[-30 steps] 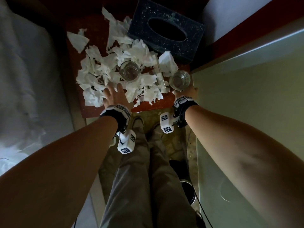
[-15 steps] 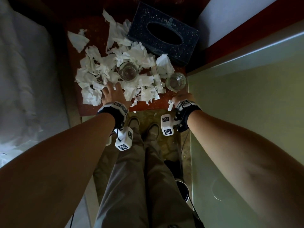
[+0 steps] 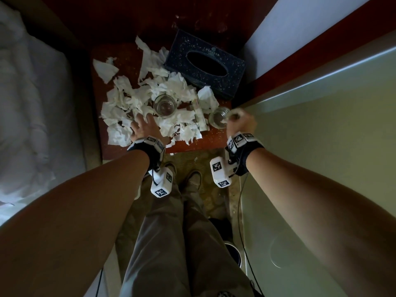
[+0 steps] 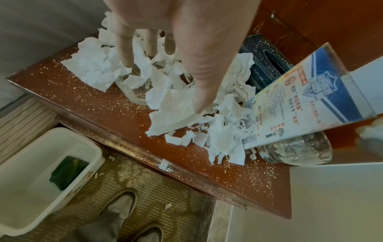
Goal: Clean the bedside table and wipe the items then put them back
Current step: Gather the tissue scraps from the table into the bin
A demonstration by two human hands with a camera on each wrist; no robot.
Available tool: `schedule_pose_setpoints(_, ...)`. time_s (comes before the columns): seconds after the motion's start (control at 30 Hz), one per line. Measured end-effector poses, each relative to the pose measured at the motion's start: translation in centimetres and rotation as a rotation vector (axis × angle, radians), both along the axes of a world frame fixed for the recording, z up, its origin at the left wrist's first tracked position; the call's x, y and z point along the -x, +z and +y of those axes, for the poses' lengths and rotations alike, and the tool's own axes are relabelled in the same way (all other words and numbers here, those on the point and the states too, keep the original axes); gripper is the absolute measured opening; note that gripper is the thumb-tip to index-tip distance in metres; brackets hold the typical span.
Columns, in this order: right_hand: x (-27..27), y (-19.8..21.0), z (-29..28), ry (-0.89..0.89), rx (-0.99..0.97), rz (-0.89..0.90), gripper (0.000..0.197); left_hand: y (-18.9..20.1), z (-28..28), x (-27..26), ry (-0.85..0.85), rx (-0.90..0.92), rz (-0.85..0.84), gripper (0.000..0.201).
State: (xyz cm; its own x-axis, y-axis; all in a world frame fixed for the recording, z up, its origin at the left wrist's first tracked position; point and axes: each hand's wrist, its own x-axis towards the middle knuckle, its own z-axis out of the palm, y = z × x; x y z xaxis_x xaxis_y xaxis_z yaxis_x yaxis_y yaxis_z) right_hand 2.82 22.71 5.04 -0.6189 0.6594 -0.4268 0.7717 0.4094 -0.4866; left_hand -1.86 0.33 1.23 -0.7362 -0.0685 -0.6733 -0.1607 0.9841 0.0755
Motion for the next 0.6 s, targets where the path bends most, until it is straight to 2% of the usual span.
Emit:
schedule_pose_setpoints(0.07, 1.2, 0.1, 0.2, 0.089, -0.015, 0.092, 0.02, -0.3, 0.0, 0.1, 0.01, -0.011, 0.008, 0.103)
schedule_pose_setpoints(0.13, 2.6, -0.5, 0.4, 0.209, -0.019, 0.091, 0.013, -0.7, 0.1, 0.2, 0.029, -0.005, 0.009, 0.108)
schedule_pose_setpoints(0.23, 4.6, -0.9, 0.6, 0.43, -0.06, -0.027, 0.036, -1.2, -0.2, 0.4, 0.051, 0.017, -0.029, 0.12)
schedule_pose_setpoints(0.33, 6.4, -1.4, 0.8, 0.613, -0.109, -0.167, 0.051, -1.4, -0.5, 0.8, 0.083, -0.009, -0.068, 0.124)
schedule_pose_setpoints(0.43, 7.8, -2.1, 0.6, 0.742, -0.106, -0.288, 0.06, -1.9, -0.7, 1.1, 0.078, -0.043, -0.078, 0.12)
schedule_pose_setpoints(0.6, 9.5, -4.0, 0.1, 0.866, -0.049, -0.342, 0.078, -3.0, -0.9, 1.6, 0.042, -0.065, -0.068, 0.117)
